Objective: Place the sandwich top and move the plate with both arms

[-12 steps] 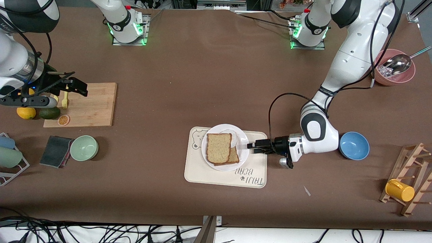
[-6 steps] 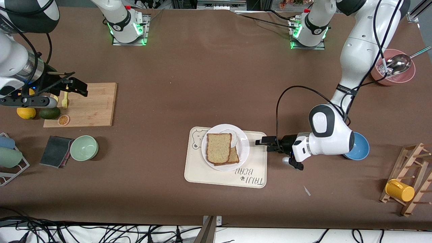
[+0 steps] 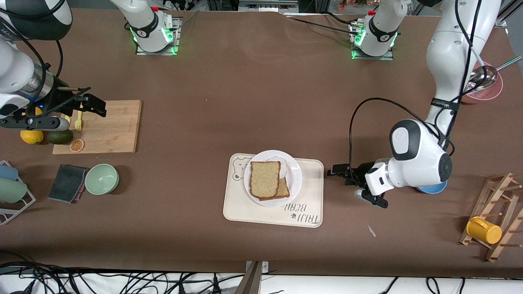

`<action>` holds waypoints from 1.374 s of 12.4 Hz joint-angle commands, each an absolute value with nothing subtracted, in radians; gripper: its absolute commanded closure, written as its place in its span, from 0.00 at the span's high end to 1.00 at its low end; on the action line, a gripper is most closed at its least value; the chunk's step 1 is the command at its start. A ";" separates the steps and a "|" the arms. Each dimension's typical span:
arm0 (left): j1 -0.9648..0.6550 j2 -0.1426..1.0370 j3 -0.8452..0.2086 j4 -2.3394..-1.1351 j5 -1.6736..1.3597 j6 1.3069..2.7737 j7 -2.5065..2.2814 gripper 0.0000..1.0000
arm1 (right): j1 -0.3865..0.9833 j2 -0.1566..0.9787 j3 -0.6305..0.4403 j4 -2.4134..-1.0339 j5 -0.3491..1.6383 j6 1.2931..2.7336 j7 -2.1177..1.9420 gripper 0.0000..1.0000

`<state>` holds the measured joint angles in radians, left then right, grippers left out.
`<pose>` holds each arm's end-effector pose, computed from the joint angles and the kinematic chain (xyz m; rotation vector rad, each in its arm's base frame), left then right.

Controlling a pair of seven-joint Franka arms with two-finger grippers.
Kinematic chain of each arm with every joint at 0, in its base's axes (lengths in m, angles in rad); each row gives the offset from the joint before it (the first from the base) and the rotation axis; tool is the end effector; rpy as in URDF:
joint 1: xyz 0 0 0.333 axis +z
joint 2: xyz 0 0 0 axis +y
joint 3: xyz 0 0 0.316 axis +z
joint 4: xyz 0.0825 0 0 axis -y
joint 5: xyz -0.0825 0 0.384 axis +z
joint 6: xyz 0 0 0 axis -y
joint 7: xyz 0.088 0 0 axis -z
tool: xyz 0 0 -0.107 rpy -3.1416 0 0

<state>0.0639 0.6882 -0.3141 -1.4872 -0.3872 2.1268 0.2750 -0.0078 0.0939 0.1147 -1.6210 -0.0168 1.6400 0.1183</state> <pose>0.6967 -0.1548 0.2875 2.5980 -0.3207 -0.0270 0.5804 0.0579 0.5534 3.1252 -0.0152 -0.1143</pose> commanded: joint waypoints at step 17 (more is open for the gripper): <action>0.040 -0.017 -0.133 -1.725 -0.012 1.681 -0.052 1.00 | -0.002 0.091 0.110 -1.634 -0.015 1.651 0.107 1.00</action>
<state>0.0528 0.0742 -0.1600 -1.6402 -0.0397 1.6684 -0.0384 -0.0077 0.0964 0.1146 -1.6240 -0.0169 1.6402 0.1183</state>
